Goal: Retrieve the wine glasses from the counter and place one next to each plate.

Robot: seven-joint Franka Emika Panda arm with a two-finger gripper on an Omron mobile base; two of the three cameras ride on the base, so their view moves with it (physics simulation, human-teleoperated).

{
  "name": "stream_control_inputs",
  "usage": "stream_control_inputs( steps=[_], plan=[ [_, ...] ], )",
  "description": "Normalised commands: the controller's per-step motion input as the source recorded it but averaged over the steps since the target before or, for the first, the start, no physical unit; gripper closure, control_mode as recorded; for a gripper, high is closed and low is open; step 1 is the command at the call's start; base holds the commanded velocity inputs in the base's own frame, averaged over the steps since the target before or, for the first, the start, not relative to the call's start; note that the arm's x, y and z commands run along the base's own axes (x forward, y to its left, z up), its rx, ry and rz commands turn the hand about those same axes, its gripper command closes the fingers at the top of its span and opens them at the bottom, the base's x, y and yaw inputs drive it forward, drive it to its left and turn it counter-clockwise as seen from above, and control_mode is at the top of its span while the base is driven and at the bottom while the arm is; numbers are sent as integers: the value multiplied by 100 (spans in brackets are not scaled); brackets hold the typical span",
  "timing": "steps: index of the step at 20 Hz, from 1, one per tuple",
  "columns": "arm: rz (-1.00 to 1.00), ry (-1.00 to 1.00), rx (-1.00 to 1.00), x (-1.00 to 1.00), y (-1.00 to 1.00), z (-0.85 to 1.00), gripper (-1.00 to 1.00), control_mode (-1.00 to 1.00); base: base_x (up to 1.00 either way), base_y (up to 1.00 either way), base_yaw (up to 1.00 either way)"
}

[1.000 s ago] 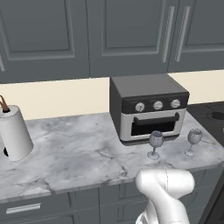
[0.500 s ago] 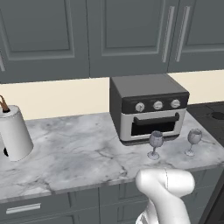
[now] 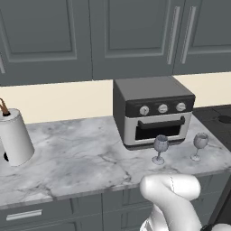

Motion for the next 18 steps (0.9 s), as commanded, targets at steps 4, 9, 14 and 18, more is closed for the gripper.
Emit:
stream_control_inputs(
  steps=[4,9,14,18],
  plan=[
    [2,12,43,10,-35,-24,-100,-100,0,0,0],
    [0,13,16,37,-7,-28,-100,-100,0,0,0],
    [-5,5,0,49,0,-11,-100,-100,0,0,0],
    [-11,1,-7,29,0,-19,-100,-100,0,0,0]
  ],
)
